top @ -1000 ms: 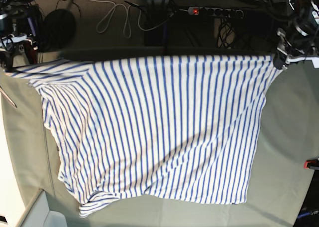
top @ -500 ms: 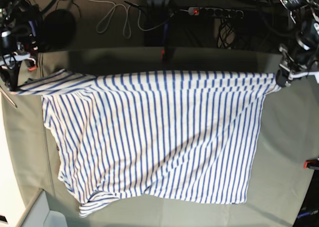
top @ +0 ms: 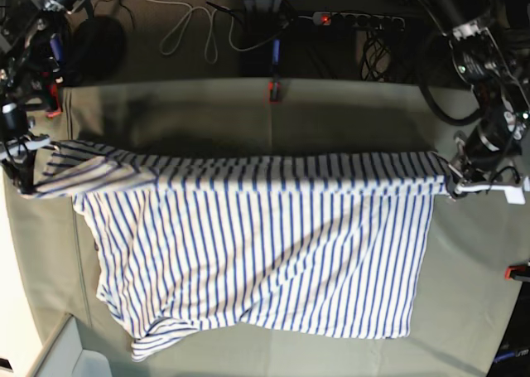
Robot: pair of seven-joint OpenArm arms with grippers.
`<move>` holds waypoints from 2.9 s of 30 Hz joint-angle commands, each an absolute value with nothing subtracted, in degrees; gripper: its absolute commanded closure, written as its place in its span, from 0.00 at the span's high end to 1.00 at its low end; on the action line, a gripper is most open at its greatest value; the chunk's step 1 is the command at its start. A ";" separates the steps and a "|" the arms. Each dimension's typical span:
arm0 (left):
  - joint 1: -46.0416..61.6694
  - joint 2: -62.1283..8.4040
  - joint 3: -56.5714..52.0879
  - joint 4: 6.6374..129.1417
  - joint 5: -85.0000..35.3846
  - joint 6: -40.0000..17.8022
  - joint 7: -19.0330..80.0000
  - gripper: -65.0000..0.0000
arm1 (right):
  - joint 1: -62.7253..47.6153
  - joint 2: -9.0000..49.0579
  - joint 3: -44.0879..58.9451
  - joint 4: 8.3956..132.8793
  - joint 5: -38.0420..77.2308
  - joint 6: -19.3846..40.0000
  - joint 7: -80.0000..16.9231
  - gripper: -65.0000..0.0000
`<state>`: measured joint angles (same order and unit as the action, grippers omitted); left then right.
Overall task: Layout the t-shirt on the table in an organized manner, then fold the t-shirt properly
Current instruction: 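Fold the held shirt edge over onto the shirt with both grippers, then release the folded edge and reposition both grippers at its ends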
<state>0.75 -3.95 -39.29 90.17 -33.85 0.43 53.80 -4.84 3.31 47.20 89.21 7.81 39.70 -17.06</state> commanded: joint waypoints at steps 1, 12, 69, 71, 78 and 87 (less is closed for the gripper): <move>-1.45 -4.53 -39.34 89.98 -33.54 0.31 53.14 0.00 | -3.21 5.05 46.46 89.27 8.84 40.00 -15.08 0.00; -12.53 -5.67 -39.16 79.43 -29.93 0.22 52.62 0.00 | 5.58 10.86 37.76 76.97 8.84 40.00 -14.99 0.00; -6.81 -8.31 -29.93 65.10 -30.02 0.13 44.88 0.62 | -4.35 6.55 41.01 86.90 0.75 40.00 -15.08 0.56; -6.73 -8.31 -29.93 65.10 -30.02 0.13 44.88 0.62 | -4.35 6.64 41.01 86.29 0.75 40.00 -15.08 0.56; -5.85 -8.40 -29.93 65.01 -29.93 0.13 44.79 0.56 | -3.30 6.90 40.75 80.22 0.66 40.00 -15.08 0.56; -5.67 -8.31 -30.37 62.02 -30.46 0.13 41.45 0.33 | 4.35 11.74 40.66 63.78 0.40 40.00 -14.99 0.56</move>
